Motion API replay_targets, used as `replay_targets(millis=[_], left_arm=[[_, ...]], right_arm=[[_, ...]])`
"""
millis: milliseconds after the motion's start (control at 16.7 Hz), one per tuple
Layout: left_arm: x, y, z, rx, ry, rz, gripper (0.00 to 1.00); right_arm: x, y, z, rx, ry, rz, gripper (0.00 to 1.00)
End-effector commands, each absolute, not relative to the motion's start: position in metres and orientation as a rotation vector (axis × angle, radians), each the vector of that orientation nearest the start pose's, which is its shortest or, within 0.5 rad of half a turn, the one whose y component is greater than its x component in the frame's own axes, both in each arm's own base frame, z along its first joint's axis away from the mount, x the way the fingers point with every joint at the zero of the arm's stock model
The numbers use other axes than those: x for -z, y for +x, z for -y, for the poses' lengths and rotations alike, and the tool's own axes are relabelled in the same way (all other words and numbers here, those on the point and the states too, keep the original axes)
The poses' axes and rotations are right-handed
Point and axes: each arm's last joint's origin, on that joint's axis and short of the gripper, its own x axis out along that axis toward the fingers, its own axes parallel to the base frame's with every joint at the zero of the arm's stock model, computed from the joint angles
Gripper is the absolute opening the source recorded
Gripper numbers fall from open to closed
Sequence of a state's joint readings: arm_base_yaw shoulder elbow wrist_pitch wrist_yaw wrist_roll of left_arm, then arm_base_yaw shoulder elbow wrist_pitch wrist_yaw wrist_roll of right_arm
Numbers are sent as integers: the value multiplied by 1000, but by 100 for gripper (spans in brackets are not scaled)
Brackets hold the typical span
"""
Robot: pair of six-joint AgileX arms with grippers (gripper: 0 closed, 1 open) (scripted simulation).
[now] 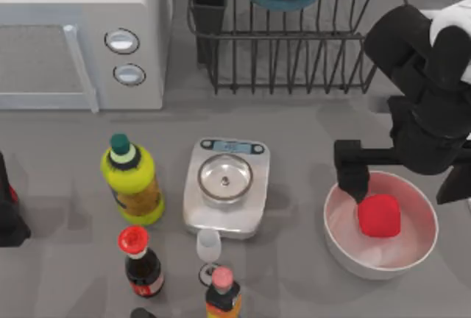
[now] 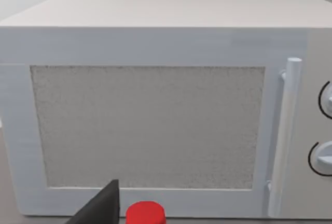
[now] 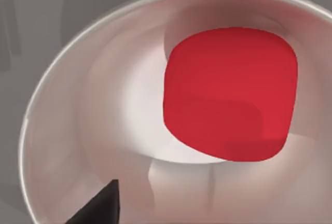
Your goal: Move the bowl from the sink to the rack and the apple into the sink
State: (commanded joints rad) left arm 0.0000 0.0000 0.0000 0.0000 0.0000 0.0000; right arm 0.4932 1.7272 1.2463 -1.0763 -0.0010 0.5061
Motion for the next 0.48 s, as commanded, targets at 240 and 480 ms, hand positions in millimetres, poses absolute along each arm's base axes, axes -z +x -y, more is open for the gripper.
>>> replay_targets(millis=[240,480], left_arm=[[-160,106,1,0,0,0,100],[-160,106,1,0,0,0,100]], right_arm=[[-200,277,-153,8,8,-1571,100],[-196,277,-152,11,11,-1573,100]])
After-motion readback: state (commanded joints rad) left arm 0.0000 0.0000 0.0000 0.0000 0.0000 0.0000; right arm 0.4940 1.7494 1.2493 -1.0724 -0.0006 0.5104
